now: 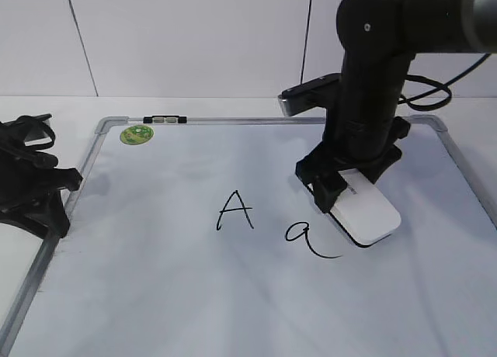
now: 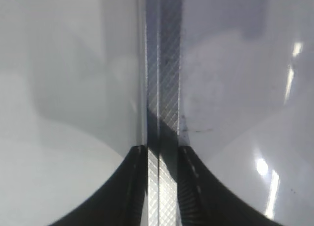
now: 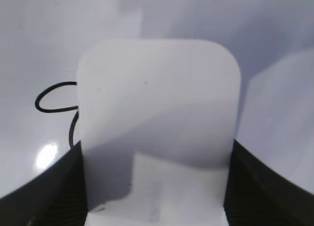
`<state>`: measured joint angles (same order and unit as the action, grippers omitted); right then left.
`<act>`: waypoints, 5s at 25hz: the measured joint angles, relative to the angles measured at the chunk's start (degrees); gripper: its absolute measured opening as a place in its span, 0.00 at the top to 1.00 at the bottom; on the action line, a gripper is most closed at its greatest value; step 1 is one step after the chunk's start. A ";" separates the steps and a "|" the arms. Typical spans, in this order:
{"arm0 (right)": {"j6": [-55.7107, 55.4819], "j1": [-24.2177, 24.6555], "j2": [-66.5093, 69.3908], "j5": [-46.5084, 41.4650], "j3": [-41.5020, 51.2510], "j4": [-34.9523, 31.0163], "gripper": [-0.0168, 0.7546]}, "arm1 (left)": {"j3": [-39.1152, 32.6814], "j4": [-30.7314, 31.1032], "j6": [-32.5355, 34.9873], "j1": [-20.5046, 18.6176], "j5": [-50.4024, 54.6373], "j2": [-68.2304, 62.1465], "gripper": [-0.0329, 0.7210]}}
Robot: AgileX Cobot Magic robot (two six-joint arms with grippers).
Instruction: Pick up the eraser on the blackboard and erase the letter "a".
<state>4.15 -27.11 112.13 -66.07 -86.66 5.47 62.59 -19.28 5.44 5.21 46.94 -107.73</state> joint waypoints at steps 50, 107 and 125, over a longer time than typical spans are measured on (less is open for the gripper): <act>0.48 -6.36 6.55 2.14 -1.11 -0.71 0.29 | 0.00 0.00 0.00 0.00 0.00 0.00 0.74; -11.43 4.60 -6.17 -4.08 -3.95 -3.61 0.29 | 0.00 -0.16 -0.22 0.00 0.00 0.00 0.74; -6.90 23.62 -6.17 -0.67 5.87 3.33 0.29 | 0.00 -0.16 -0.22 0.00 0.00 0.00 0.72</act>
<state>-2.76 -3.49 105.95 -66.74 -80.79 8.79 62.59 -19.43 5.22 5.21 46.94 -107.73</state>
